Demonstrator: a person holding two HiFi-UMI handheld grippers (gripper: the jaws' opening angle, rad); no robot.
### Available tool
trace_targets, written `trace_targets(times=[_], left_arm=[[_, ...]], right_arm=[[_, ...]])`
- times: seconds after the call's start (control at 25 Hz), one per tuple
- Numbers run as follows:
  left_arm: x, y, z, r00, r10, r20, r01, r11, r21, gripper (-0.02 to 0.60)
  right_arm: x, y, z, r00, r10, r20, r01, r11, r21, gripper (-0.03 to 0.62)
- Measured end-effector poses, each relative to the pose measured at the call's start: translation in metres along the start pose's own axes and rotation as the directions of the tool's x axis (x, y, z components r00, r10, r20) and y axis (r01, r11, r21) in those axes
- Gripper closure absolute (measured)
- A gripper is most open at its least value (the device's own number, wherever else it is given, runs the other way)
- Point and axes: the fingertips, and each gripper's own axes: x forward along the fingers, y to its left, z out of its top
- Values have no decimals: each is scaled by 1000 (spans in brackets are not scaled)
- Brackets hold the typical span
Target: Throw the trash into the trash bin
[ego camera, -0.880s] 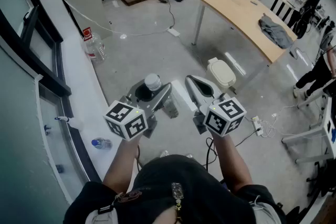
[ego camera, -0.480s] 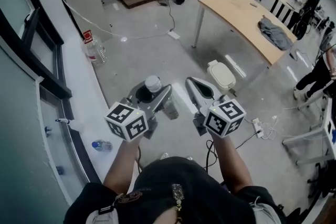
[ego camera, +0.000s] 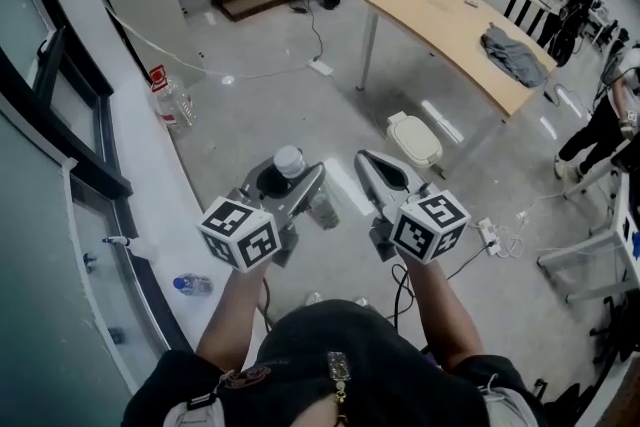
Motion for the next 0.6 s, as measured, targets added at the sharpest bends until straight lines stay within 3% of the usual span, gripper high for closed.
trace_targets(times=[0.32, 0.6], left_arm=[[41, -39, -21, 987, -151, -45, 150, 988, -34, 373], [78, -78, -56, 950, -297, -97, 288, 952, -100, 373]], right_arm=[[-55, -38, -2, 987, -162, 0, 162, 987, 17, 592], [-111, -71, -11, 946, -323, -8, 323, 946, 33, 592]])
